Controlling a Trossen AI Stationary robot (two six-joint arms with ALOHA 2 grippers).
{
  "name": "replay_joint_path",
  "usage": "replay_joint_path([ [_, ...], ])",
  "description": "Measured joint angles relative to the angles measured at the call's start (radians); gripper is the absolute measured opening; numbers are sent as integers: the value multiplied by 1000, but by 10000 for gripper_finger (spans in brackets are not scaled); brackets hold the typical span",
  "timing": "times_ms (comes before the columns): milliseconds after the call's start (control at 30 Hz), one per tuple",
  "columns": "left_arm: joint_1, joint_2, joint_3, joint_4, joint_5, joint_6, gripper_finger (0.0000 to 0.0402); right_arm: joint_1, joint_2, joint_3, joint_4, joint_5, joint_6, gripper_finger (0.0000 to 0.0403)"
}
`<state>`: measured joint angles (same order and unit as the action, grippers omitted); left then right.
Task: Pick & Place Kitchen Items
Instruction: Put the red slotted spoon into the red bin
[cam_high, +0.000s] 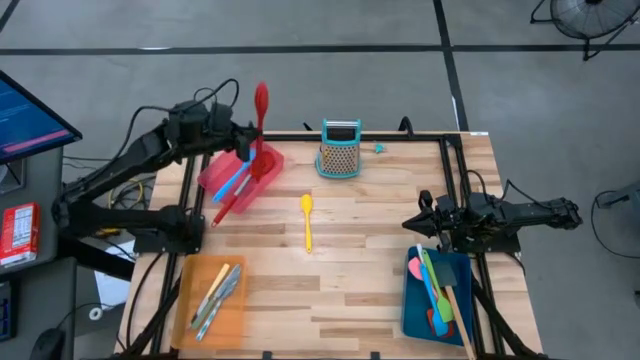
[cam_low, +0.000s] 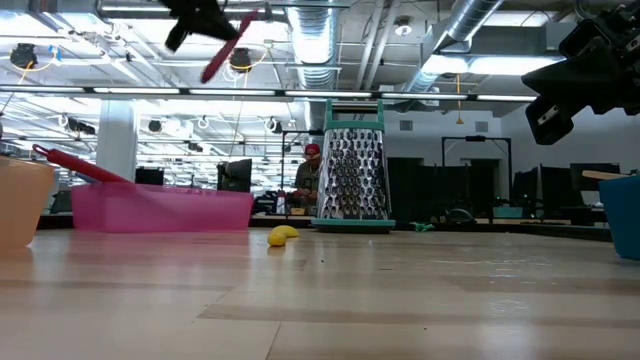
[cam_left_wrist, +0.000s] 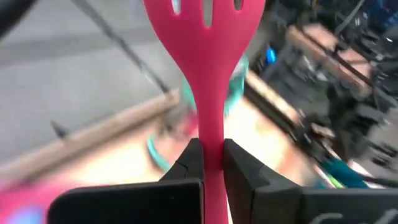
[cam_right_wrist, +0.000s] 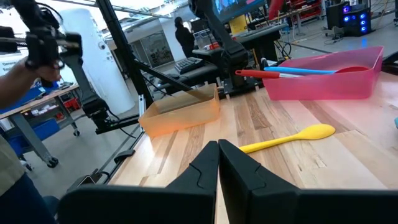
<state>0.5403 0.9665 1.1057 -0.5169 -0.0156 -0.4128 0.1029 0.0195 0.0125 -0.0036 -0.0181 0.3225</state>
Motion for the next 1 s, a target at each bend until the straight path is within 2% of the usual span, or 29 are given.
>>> replay_joint_path([
  [133,104,16,0,-128,231,-106,10,0,0,0,0,0,0,10],
  [233,143,35,0,-224,287,-123,11,0,0,0,0,0,0,10],
  [467,244,97,0,-503,281,-76,12,0,0,0,0,0,0,10],
  [567,258,133,0,-574,242,-34,13,0,0,0,0,0,0,10],
  [1000,264,334,0,-610,165,45,14,0,0,0,0,0,0,10],
])
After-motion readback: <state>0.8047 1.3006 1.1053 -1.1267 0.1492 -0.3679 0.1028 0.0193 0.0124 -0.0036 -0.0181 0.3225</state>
